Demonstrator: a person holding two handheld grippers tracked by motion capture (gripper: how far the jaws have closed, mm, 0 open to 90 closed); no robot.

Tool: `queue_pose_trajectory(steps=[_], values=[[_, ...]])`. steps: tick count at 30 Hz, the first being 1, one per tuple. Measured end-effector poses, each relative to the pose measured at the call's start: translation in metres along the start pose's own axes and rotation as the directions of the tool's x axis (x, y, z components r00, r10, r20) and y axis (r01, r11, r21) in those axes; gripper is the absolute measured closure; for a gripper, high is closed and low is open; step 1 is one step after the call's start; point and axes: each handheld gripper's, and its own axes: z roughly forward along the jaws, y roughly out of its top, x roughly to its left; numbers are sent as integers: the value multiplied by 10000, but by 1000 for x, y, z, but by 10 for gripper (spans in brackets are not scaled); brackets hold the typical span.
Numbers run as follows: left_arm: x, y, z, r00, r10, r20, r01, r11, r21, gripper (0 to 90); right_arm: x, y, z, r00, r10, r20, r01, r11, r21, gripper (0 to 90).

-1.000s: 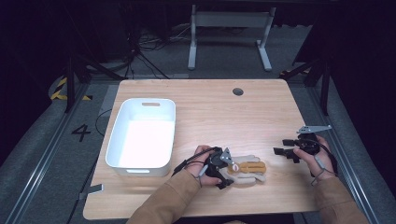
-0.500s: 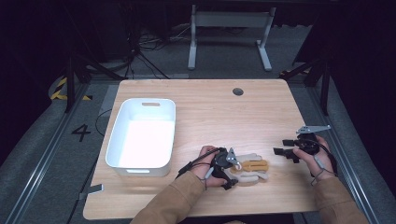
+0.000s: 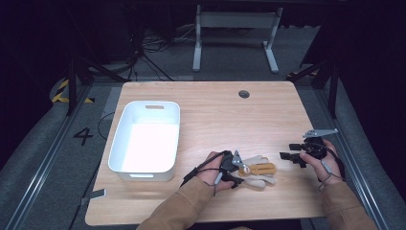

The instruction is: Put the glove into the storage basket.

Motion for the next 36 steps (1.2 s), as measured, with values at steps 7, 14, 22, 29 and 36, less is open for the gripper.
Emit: queue_pose_trajectory(steps=[7, 14, 22, 29, 36], values=[[3, 0, -2, 9986, -422, -334, 421, 9991, -37, 667, 2, 1, -1, 9999, -63, 138, 65, 9999, -152, 307], [3, 1, -2, 9984, -428, -383, 429, 9991, 33, 723, 1, 1, -1, 9999, -54, 152, 56, 9998, -167, 309], [5, 1, -3, 9963, -843, -143, 843, 9964, 45, 740, 0, 0, -2, 9999, -20, 165, 23, 9998, -190, 309], [6, 2, -5, 9960, -891, -100, 891, 9960, -7, 746, -1, 0, -2, 9998, -14, 175, 18, 9998, -205, 309], [7, 3, -12, 9944, -1053, 21, 1053, 9944, -67, 746, -3, 0, -2, 9998, 55, 172, -51, 9997, -233, 313]])
